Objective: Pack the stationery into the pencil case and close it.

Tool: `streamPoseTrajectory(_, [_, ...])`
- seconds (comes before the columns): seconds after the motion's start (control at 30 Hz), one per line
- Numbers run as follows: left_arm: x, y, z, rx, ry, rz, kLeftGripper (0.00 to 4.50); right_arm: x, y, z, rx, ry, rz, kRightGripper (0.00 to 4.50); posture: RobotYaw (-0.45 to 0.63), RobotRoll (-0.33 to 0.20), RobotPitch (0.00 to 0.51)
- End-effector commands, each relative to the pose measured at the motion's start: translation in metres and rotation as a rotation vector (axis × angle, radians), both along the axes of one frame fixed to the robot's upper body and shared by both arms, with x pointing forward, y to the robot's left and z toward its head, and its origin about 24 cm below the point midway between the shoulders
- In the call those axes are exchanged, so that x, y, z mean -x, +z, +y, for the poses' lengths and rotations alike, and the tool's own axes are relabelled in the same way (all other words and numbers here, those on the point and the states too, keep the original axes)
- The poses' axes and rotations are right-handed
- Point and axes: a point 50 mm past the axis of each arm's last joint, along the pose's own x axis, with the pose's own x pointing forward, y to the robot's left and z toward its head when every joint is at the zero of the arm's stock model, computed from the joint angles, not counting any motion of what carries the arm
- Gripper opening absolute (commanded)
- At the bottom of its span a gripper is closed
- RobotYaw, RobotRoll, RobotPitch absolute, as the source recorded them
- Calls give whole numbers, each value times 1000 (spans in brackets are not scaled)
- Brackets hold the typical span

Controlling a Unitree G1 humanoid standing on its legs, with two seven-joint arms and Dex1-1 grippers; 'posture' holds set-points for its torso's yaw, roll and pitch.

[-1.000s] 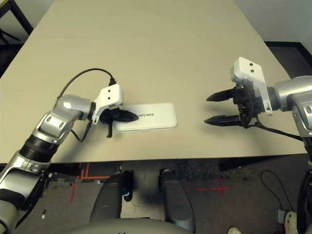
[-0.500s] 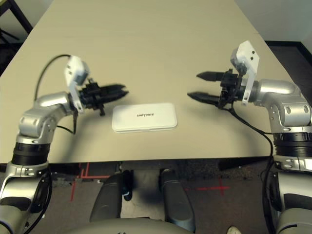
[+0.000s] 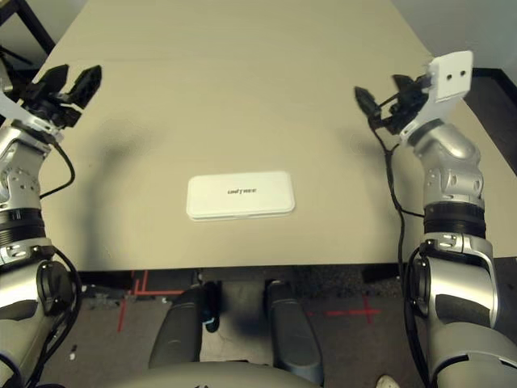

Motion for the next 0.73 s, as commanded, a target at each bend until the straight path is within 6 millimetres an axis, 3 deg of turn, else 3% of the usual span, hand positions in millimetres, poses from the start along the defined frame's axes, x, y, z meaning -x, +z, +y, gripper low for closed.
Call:
streamPoseTrajectory(0.03, [3, -5, 16, 9, 109, -16, 4468, 6, -10, -24, -27, -177, -1, 4500, -15, 0, 201])
streamPoseTrajectory(0.27, [6, -20, 21, 20, 165, -11, 4468, 15, -29, -45, -90, -325, 21, 4500, -15, 0, 209])
streamPoseTrajectory(0.47, [6, -26, 17, 8, 150, 8, 4468, 16, -36, -43, -85, -300, 35, 4500, -24, 0, 234])
streamPoseTrajectory(0.73, [3, -28, 11, -2, 125, 13, 4468, 16, -37, -40, -80, -276, 37, 4500, -29, 0, 227])
